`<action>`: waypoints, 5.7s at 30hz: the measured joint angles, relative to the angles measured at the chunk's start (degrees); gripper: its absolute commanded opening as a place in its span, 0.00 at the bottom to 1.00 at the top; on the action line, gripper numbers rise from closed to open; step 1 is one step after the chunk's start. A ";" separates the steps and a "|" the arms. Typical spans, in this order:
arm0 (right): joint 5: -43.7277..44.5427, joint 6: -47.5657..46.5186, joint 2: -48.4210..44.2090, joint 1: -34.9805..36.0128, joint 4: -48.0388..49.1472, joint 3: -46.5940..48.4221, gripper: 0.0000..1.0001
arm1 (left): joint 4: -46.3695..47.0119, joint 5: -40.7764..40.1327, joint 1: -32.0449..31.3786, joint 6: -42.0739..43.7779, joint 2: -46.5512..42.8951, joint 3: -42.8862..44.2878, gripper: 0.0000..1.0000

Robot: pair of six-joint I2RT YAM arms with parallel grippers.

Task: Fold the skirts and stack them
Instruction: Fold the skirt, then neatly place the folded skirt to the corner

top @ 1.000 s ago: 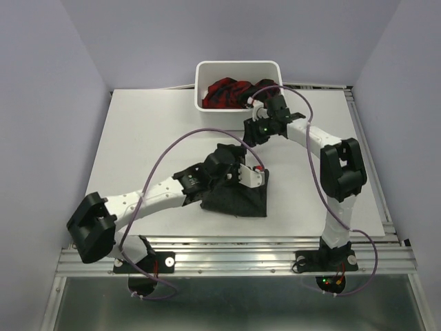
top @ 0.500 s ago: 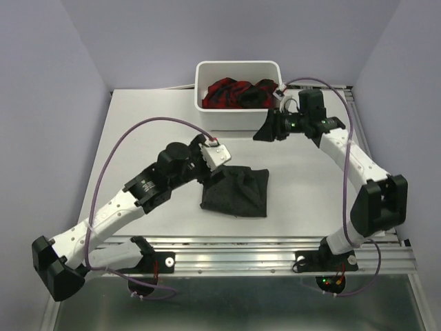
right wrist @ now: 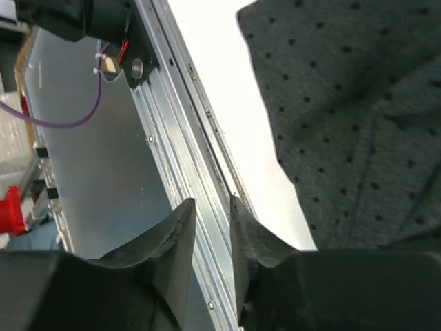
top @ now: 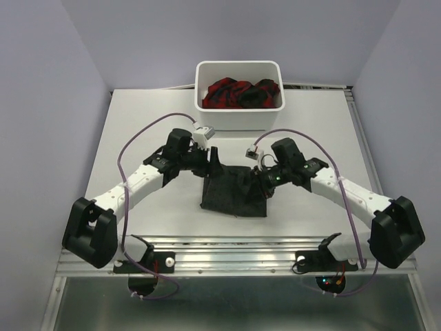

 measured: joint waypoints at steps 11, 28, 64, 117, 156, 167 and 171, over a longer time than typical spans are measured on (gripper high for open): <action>23.15 -2.99 8.31 14.53 7.37 0.04 0.35 | 6.73 1.92 -0.02 -9.01 7.76 -0.52 0.66; 44.24 0.13 15.41 3.02 14.88 0.26 0.33 | 5.73 -1.16 2.86 -7.85 20.09 2.86 0.63; 32.15 4.20 1.36 -21.03 11.06 5.60 1.00 | -10.64 -40.46 -23.06 -10.38 22.95 17.35 0.98; 30.97 2.27 4.85 -21.70 10.86 6.03 1.00 | -13.94 -30.12 31.71 51.54 56.83 62.77 0.98; 29.40 3.93 2.89 -22.14 10.43 5.70 1.00 | -9.62 -35.95 31.65 17.59 28.46 19.02 0.98; 29.35 3.87 2.91 -22.14 10.05 5.70 1.00 | -6.27 -31.98 32.89 21.00 36.65 27.56 0.98; 29.29 3.87 2.93 -22.14 10.05 5.70 1.00 | -6.56 -29.40 34.16 24.33 41.86 32.17 0.98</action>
